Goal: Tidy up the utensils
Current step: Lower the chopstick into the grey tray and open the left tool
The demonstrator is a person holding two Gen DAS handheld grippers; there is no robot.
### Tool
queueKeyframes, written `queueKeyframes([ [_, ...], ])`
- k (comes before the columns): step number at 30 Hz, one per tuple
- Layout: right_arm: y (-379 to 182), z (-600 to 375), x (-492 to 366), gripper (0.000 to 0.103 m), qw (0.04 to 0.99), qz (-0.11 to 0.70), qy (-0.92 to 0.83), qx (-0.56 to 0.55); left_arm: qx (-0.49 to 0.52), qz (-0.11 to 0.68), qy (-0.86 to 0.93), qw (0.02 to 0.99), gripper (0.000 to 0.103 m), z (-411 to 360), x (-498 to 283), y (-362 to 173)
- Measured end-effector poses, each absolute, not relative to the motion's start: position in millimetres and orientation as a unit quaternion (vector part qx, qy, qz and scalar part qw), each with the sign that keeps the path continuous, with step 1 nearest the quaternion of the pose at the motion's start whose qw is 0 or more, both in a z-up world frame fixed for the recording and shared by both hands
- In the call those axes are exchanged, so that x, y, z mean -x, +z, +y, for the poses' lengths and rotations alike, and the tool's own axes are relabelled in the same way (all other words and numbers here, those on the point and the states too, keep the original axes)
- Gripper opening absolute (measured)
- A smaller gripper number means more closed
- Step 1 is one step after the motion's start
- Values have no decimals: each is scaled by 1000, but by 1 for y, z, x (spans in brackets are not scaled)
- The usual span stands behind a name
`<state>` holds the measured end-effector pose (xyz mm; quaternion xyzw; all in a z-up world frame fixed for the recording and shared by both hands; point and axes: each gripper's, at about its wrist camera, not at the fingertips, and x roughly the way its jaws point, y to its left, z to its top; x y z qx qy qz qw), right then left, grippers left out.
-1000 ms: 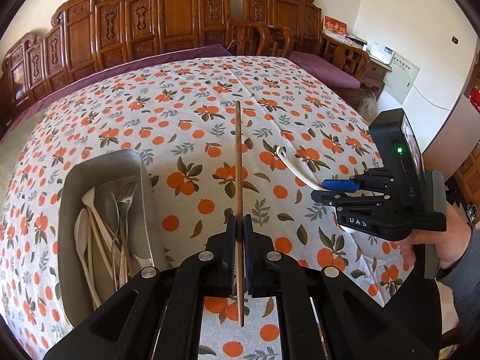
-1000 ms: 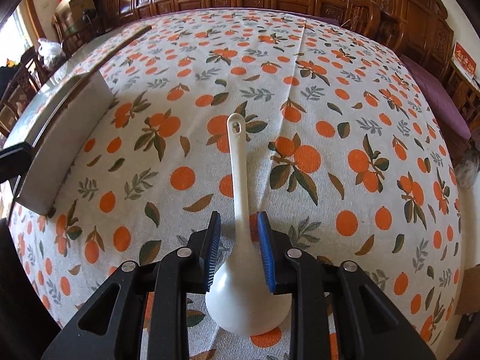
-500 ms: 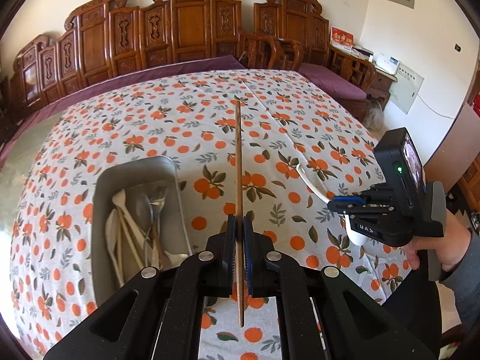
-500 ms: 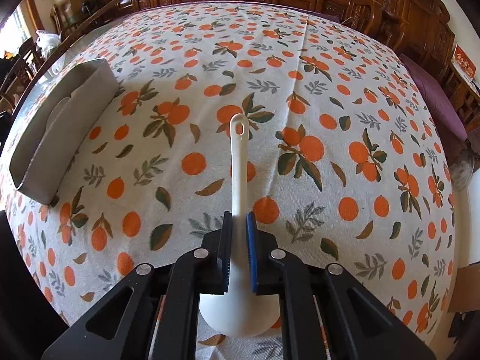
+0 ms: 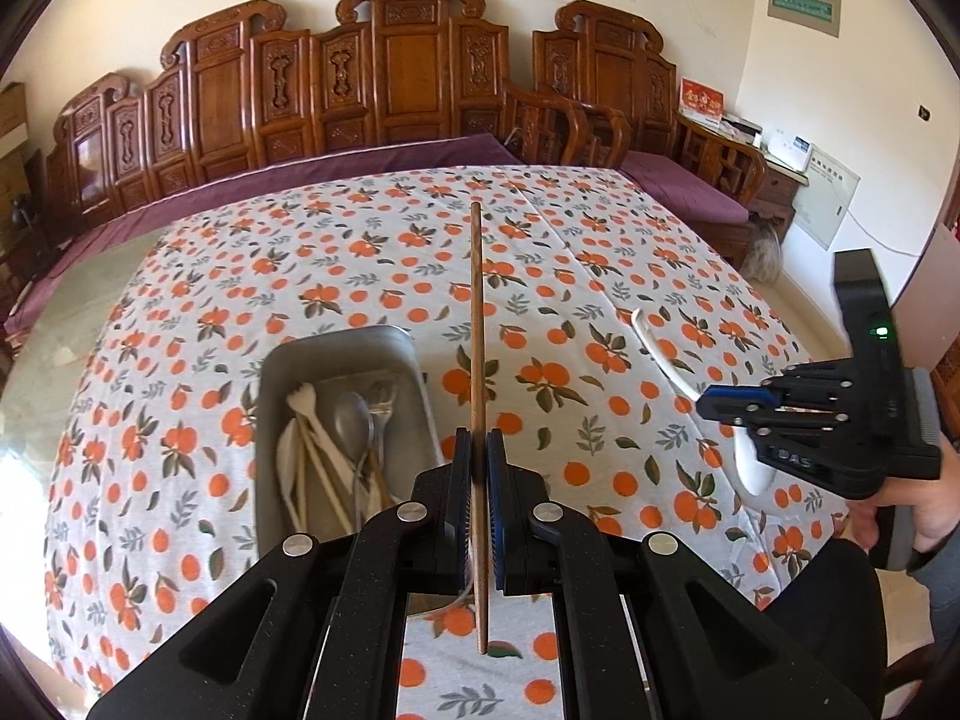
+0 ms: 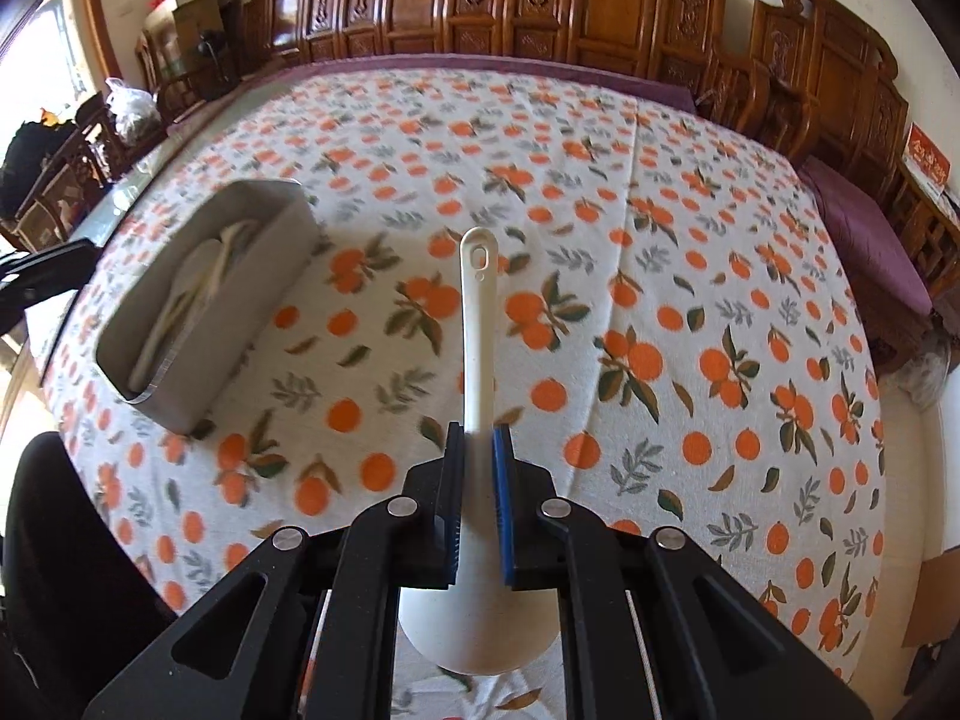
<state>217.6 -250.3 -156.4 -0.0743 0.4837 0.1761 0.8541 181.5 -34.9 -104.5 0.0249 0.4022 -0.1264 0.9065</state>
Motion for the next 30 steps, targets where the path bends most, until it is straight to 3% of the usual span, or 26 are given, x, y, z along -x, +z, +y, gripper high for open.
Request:
queueKeyframes([
  [13, -118, -215, -202, 11, 865, 445, 219, 69, -23, 411, -100, 906, 4, -1, -190, -112],
  [30, -120, -199, -200, 11, 861, 444, 239, 72, -29, 476, -75, 876, 4, 24, -216, -174],
])
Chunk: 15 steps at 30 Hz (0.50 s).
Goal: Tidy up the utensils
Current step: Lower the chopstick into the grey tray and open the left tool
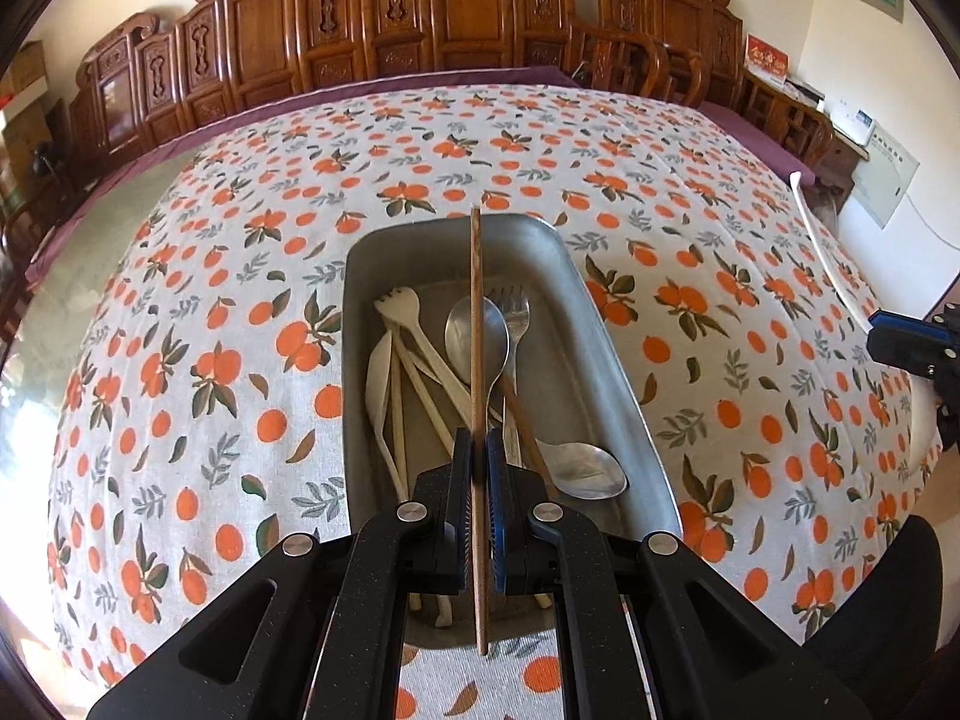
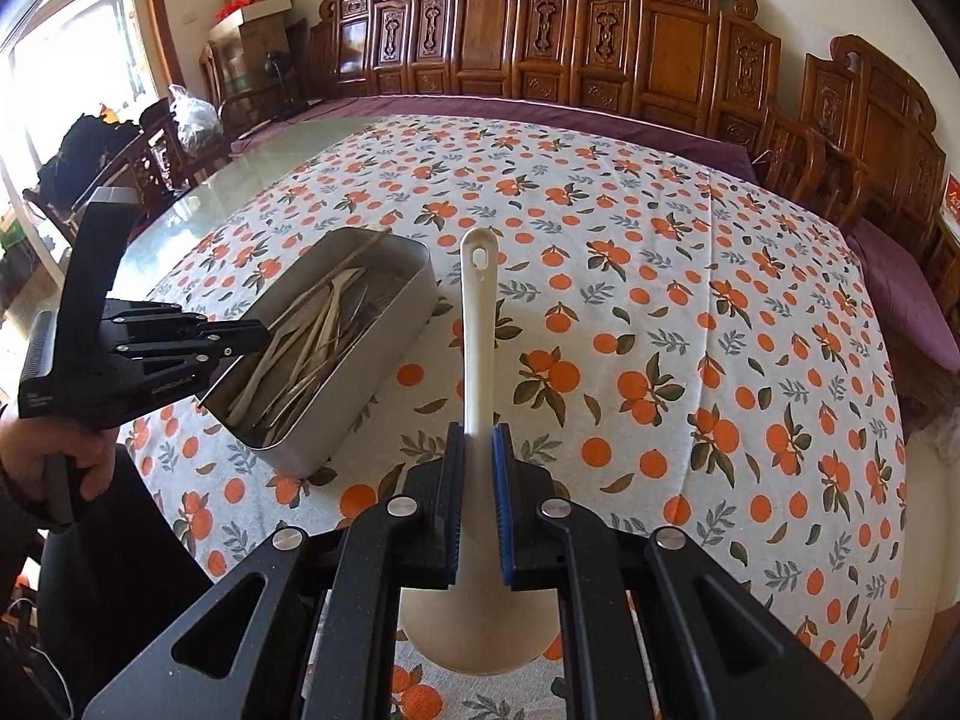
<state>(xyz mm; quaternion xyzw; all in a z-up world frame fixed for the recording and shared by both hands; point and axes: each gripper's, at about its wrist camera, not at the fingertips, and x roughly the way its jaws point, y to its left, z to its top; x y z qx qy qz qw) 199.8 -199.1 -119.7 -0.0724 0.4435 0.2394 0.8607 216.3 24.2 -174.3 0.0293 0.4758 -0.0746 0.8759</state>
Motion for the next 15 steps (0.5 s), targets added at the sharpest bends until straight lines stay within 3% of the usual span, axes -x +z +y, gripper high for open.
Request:
queueKeyframes([
  [15, -126, -196, -204, 11, 857, 448, 245, 69, -34, 485, -83, 870, 4, 17, -226, -185],
])
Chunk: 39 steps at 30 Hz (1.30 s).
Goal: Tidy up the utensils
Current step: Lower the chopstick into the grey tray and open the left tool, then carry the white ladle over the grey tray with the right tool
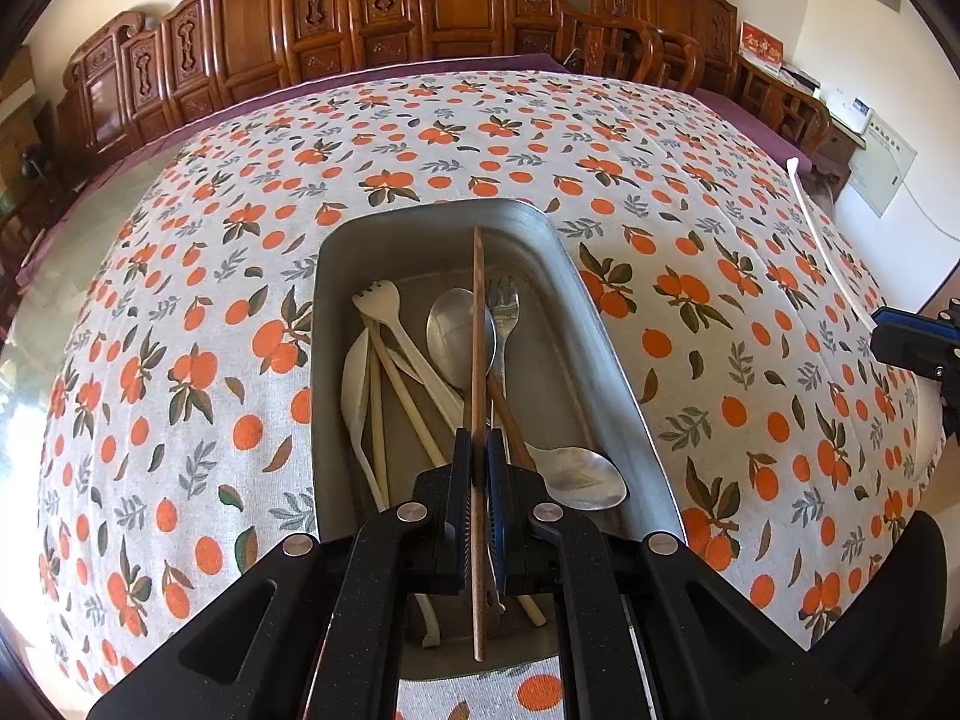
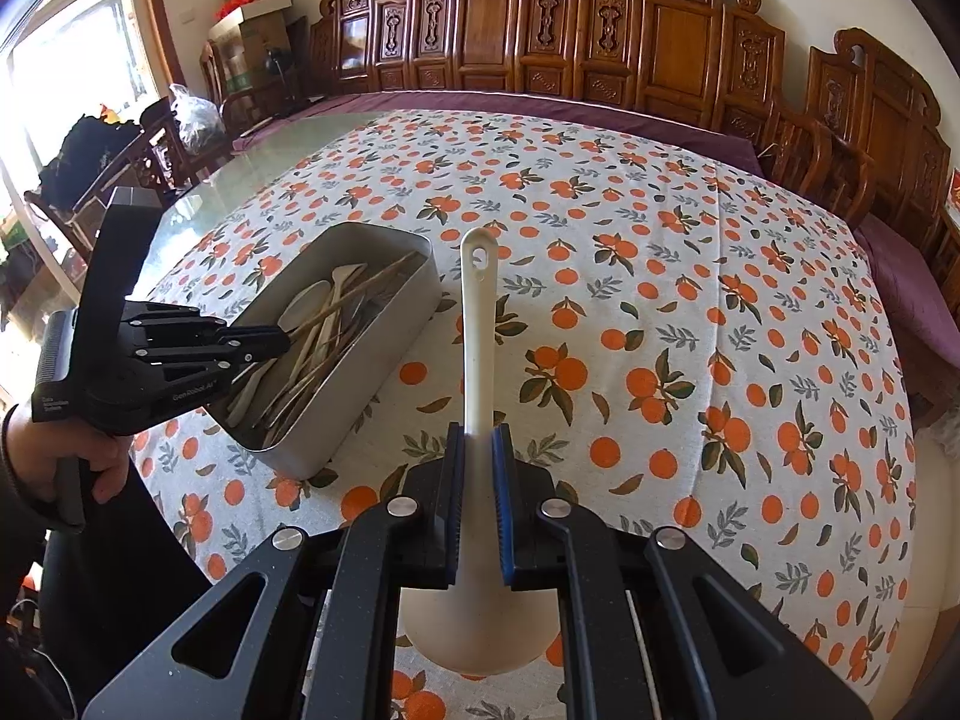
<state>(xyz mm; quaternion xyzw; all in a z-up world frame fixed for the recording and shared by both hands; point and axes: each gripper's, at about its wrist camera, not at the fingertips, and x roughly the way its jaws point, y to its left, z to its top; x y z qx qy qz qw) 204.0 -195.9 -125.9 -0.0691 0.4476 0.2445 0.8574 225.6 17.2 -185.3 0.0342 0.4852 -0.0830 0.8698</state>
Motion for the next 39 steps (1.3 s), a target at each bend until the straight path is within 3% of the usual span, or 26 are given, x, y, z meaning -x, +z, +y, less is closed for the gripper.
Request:
queueKeyframes([
  [9, -124, -182, -204, 11, 855, 446, 253, 72, -23, 482, -80, 873, 6, 25, -222, -180],
  [15, -121, -168, -205, 11, 854, 444, 262, 74, -8, 466, -76, 881, 18, 38, -214, -167],
  [25, -118, -130, -213, 11, 848, 442, 281, 79, 10, 446, -61, 893, 29, 69, -203, -147],
  [29, -117, -112, -219, 11, 846, 442, 290, 71, 15, 441, -54, 896, 38, 79, -200, -141],
  [33, -117, -96, -228, 11, 844, 443, 297, 57, 20, 435, -46, 899, 62, 90, -197, -138],
  [39, -124, -73, -240, 11, 839, 451, 302, 40, 29, 434, -31, 900, 76, 108, -194, -138],
])
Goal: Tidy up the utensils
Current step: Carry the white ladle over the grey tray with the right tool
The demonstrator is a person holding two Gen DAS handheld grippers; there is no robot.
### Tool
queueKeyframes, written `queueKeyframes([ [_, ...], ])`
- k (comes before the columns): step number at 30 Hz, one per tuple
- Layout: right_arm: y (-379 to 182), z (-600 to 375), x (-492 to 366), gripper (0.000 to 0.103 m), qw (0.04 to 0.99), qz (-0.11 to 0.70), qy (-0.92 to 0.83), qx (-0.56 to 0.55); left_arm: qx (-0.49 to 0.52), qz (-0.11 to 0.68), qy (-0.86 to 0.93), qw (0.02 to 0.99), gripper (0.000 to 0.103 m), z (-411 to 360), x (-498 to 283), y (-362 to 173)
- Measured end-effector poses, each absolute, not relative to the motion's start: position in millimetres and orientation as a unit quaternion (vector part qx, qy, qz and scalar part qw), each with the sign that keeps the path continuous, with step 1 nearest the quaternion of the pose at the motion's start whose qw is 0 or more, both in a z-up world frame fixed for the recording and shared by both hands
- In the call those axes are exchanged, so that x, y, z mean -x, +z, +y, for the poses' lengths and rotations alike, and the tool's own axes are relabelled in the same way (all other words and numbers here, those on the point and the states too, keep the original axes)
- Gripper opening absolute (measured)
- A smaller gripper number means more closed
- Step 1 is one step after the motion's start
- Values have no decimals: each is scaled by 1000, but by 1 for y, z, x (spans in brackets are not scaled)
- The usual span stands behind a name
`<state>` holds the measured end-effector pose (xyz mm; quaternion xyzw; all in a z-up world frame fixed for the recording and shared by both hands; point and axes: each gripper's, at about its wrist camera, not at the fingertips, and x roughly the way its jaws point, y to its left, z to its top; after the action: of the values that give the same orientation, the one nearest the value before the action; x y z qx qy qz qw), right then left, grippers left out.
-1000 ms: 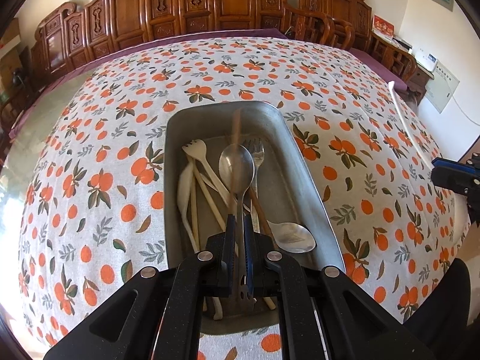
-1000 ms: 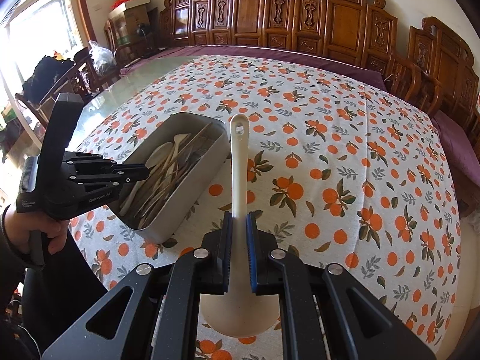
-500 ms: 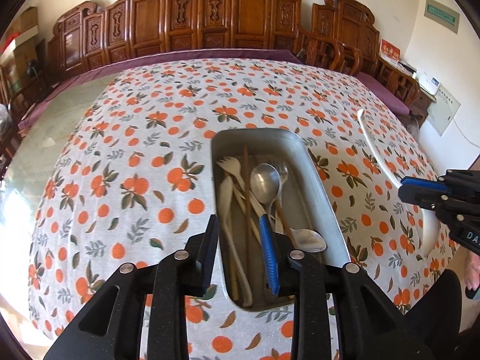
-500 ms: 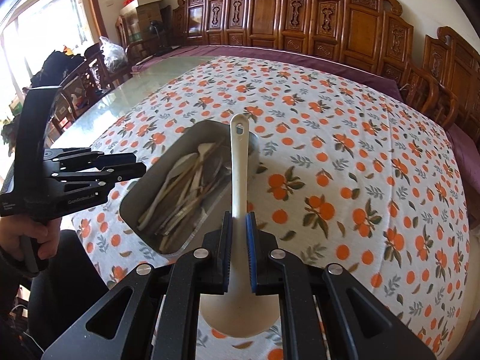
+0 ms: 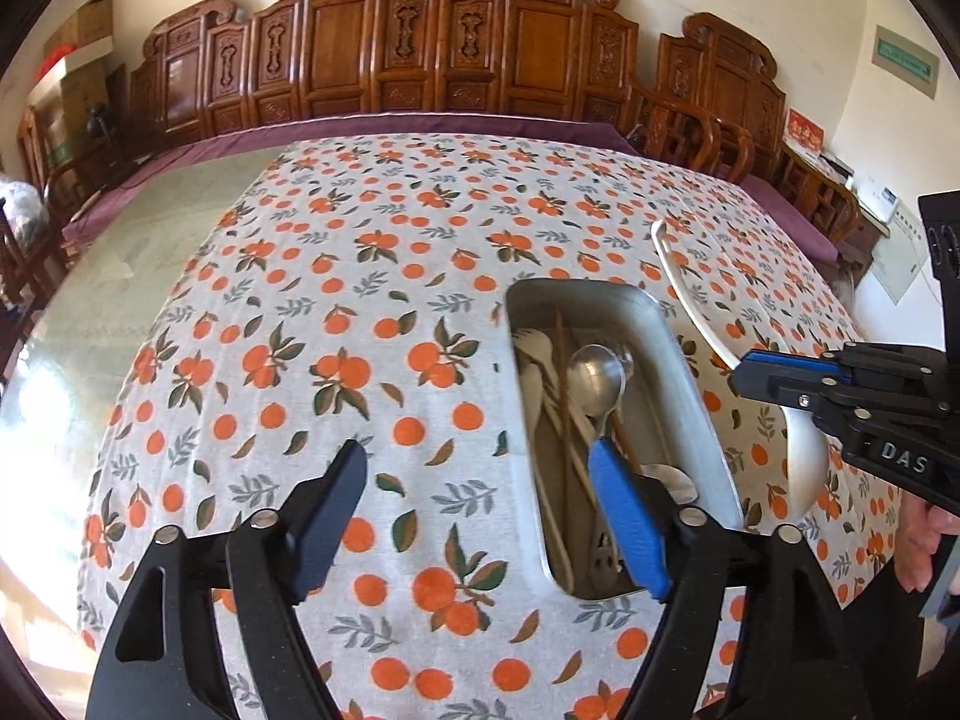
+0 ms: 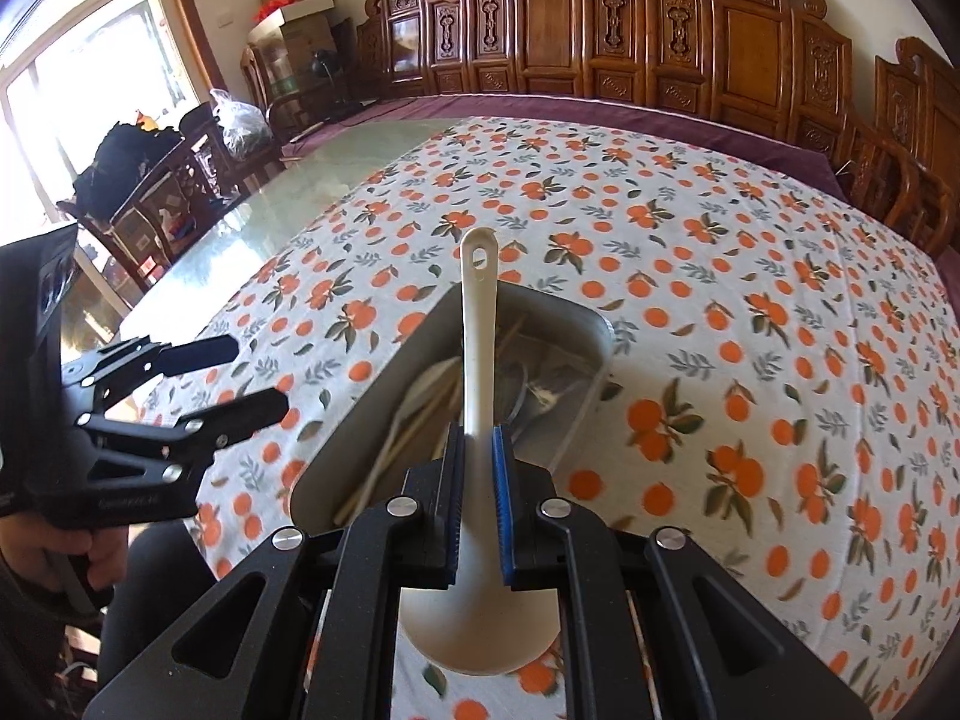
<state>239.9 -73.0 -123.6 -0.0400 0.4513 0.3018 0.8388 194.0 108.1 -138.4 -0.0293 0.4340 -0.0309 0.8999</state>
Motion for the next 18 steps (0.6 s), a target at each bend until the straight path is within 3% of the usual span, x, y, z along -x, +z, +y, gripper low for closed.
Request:
queueKeyframes([
  [18, -175, -36, -281, 11, 820, 507, 266, -7, 33, 445, -15, 895, 77, 126, -194, -150],
])
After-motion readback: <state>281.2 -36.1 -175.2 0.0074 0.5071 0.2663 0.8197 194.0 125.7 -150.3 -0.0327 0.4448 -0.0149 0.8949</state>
